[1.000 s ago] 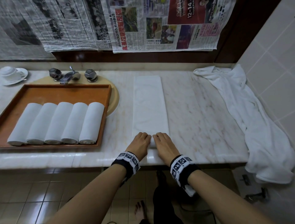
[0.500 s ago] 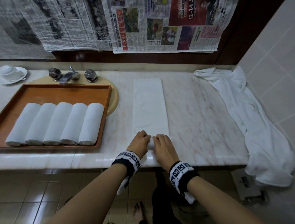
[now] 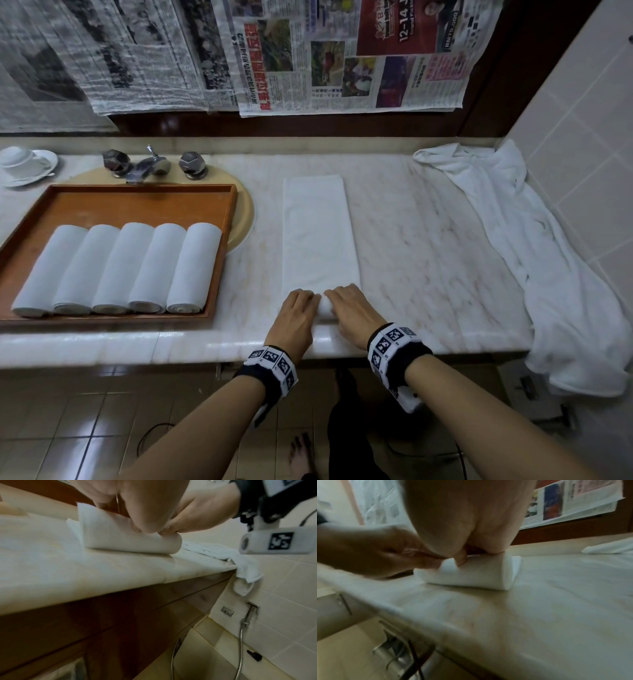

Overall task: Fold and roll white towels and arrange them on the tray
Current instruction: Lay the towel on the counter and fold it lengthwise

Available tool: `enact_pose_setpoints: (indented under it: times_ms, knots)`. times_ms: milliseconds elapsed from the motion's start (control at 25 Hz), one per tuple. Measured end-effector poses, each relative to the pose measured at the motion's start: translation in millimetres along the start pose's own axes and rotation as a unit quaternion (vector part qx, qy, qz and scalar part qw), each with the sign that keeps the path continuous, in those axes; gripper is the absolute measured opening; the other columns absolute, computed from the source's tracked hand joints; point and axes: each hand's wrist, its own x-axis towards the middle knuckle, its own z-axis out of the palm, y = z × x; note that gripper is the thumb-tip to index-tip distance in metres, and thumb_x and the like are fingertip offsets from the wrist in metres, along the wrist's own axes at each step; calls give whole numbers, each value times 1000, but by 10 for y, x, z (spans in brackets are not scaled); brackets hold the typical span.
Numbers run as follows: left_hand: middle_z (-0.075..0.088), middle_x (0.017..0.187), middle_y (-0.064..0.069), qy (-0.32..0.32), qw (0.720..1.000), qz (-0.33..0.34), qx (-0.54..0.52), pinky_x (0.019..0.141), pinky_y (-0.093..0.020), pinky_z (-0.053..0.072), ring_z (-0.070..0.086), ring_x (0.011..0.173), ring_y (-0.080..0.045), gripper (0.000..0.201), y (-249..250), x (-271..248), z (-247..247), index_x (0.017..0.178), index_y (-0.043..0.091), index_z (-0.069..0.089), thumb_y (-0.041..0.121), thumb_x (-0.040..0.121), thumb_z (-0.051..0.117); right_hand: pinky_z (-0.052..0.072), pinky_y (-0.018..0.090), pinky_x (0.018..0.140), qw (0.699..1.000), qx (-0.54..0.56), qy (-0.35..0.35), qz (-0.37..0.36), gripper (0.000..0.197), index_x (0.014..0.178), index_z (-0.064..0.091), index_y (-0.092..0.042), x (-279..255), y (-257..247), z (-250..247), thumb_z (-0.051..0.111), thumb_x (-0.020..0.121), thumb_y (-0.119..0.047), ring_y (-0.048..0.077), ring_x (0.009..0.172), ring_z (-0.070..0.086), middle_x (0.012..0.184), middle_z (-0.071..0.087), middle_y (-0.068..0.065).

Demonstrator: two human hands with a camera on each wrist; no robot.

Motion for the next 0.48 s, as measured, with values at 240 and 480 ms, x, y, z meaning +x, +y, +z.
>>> enact_pose_setpoints:
  times_ms: [240, 480]
  knots:
    - [50, 122, -13, -87, 995, -56, 14, 98, -31, 39, 47, 110, -29, 47, 15, 352, -127, 122, 2, 56, -13, 78, 46, 19, 42, 116, 998, -38, 39, 14, 54, 139, 42, -6, 44, -10, 51, 45, 86, 4, 30, 125, 43, 133, 48, 11]
    - [58, 104, -12, 25, 999, -21, -11, 75, -27, 53, 41, 98, -19, 57, 149, -31, -38, 109, 1, 64, -18, 55, 66, 27, 37, 103, 997, -21, -39, 58, 35, 132, 48, -13, 169, -38, -62, 37, 99, -10, 26, 121, 43, 130, 50, 7]
